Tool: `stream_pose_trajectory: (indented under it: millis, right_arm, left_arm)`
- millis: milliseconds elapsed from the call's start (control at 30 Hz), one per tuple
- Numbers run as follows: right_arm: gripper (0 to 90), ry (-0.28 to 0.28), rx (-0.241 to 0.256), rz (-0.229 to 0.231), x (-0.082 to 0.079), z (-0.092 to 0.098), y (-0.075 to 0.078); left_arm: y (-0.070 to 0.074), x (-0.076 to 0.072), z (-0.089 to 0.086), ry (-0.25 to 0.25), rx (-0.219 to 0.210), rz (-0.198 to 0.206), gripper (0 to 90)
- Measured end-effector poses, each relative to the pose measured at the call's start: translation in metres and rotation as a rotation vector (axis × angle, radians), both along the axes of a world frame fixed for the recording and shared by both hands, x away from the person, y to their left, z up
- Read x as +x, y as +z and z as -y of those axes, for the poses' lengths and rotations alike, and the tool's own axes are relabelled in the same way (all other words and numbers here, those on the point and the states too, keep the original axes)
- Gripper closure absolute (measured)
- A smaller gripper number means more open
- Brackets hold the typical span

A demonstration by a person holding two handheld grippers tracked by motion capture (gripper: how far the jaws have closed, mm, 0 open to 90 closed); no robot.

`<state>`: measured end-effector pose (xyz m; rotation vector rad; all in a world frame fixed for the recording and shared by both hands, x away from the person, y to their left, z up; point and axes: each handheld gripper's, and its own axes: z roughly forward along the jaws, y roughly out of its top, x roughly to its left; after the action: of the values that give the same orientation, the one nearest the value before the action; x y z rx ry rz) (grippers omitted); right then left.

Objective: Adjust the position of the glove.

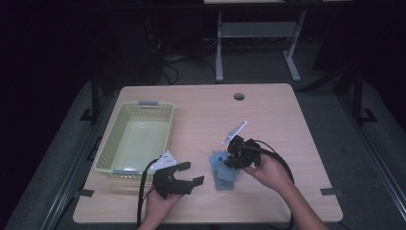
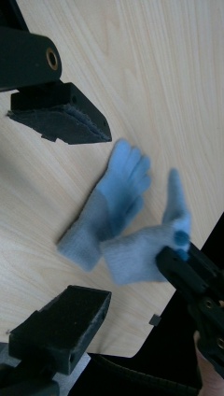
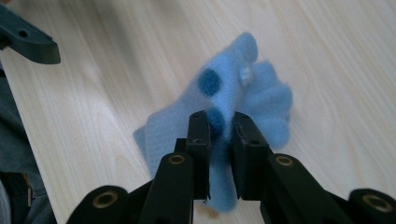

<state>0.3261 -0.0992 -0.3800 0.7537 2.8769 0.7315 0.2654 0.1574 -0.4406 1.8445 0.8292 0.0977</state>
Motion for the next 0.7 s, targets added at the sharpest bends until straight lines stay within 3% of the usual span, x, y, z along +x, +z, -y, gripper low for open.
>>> stream_pose_trajectory:
  millis: [700]
  right_arm:
    - [77.3,0.074,-0.040,-0.044,-0.001,-0.012,-0.012]
  left_arm:
    - [-0.001,0.000,0.001,-0.004,0.006,-0.003,19.2]
